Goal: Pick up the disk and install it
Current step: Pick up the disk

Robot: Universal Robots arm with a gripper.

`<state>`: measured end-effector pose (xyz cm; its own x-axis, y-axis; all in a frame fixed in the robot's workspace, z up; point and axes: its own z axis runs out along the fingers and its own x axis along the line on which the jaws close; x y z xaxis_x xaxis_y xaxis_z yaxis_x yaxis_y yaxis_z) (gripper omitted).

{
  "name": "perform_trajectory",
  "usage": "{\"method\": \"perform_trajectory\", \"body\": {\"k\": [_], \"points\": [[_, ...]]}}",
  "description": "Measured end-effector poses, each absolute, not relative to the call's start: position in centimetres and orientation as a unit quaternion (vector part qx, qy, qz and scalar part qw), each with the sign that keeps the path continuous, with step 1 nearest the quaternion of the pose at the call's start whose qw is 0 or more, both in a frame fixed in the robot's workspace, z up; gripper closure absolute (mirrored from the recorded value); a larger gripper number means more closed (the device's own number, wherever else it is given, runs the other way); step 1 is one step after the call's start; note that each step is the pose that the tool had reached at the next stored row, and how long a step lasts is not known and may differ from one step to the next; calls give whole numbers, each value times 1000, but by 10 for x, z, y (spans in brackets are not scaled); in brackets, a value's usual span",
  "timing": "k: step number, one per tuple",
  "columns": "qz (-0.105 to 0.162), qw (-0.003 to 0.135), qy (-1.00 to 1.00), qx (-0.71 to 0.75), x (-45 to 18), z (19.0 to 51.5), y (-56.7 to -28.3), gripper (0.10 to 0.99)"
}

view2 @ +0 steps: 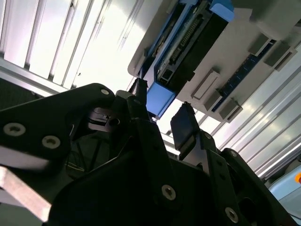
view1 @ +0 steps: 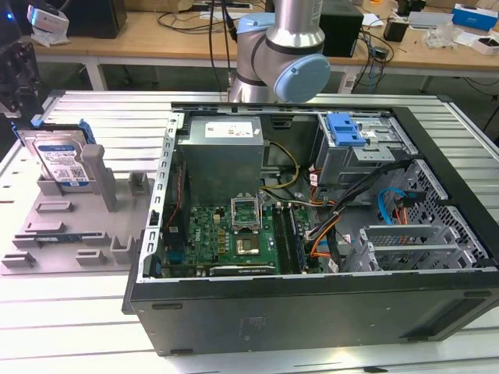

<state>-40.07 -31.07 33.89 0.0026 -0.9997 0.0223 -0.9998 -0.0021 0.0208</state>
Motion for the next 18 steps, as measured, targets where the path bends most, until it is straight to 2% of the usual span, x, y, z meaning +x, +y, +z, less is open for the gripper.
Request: {"method": "perform_trajectory", "body": {"k": [18], "points": [[0,16,-702,712,-399,336,-311,604]]}}
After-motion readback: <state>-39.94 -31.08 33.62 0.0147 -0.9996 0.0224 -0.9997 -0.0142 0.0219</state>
